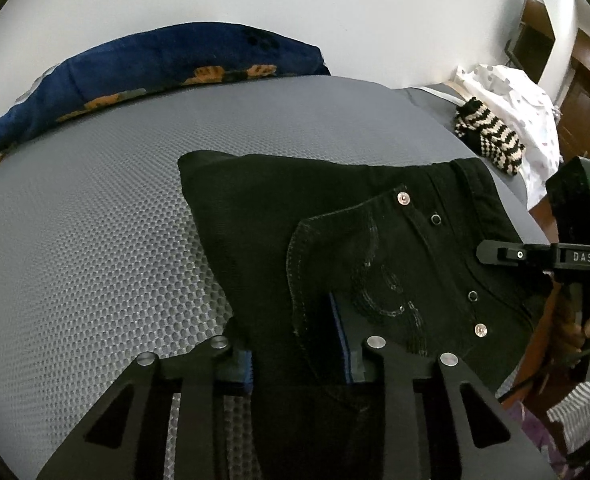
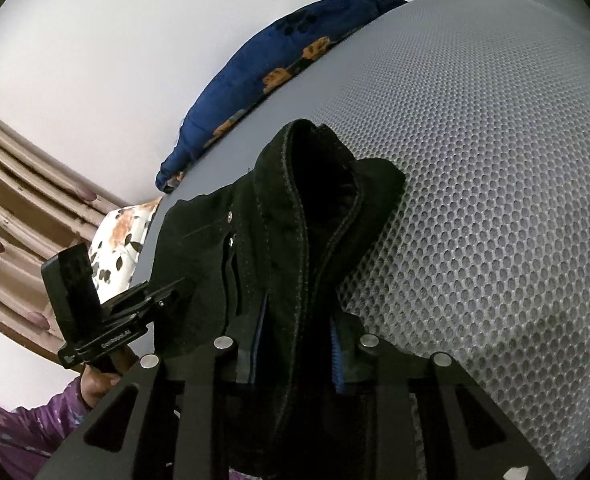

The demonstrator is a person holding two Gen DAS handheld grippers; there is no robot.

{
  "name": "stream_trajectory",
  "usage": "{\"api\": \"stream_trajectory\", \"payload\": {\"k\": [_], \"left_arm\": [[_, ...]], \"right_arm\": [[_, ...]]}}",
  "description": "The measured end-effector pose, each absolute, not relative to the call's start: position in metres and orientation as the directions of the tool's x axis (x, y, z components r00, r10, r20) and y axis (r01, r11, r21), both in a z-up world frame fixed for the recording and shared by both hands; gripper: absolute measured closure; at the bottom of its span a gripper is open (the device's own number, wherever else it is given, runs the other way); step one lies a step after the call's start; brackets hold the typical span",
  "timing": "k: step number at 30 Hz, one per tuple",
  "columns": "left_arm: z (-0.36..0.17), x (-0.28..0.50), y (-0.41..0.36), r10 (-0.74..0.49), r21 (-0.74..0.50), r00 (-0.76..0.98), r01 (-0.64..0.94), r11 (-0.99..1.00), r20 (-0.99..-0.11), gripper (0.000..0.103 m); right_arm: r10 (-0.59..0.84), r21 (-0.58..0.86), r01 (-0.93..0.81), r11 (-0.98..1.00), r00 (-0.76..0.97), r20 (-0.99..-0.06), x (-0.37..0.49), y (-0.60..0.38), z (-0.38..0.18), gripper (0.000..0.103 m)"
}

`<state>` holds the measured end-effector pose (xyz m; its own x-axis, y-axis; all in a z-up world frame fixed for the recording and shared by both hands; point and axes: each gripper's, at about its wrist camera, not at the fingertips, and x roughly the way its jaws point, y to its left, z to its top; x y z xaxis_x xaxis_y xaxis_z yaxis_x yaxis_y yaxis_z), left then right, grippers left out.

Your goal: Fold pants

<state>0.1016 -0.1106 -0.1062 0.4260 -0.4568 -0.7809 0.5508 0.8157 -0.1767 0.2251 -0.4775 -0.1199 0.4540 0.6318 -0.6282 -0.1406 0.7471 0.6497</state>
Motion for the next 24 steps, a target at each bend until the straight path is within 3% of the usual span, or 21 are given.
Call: {"api": "stream_trajectory", "payload": {"k": [9, 12, 17, 20, 23, 24], "left_arm": [[-0.106, 0.099, -0.108, -0.449, -0.168, 0.426, 0.551, 0.817, -0.785, 0.073], [-0.107, 0.101, -0.108, -0.452, -0.171, 0.424, 0.553, 0.815, -0.785, 0.072], [-0.11, 0.104, -0.109, -0.445, -0.169, 0.42, 0.549, 0.819, -0.791, 0.068], [-0.112, 0.107, -0.108, -0.444, -0.175, 0.417, 0.543, 0.822, -0.793, 0.062], [-0.115, 0.112, -0.105, -0.435, -0.177, 0.418, 0.527, 0.831, -0.798, 0.048], [-0.116, 0.113, -0.103, -0.425, -0.17, 0.423, 0.52, 0.837, -0.8, 0.038]], "right_arm": [[0.621, 0.638, -0.127, 0.759, 0.434, -0.653, 0.222, -0.469, -0.121, 0.078], [0.612, 0.629, -0.114, 0.769, 0.416, -0.672, 0.23, -0.471, -0.126, 0.069], [0.63, 0.657, -0.099, 0.748, 0.417, -0.655, 0.237, -0.476, -0.131, 0.062], [0.644, 0.668, -0.104, 0.737, 0.411, -0.646, 0.241, -0.475, -0.132, 0.061], [0.656, 0.673, -0.119, 0.73, 0.397, -0.641, 0.243, -0.472, -0.131, 0.065], [0.655, 0.667, -0.13, 0.734, 0.396, -0.643, 0.243, -0.47, -0.13, 0.067]]}}
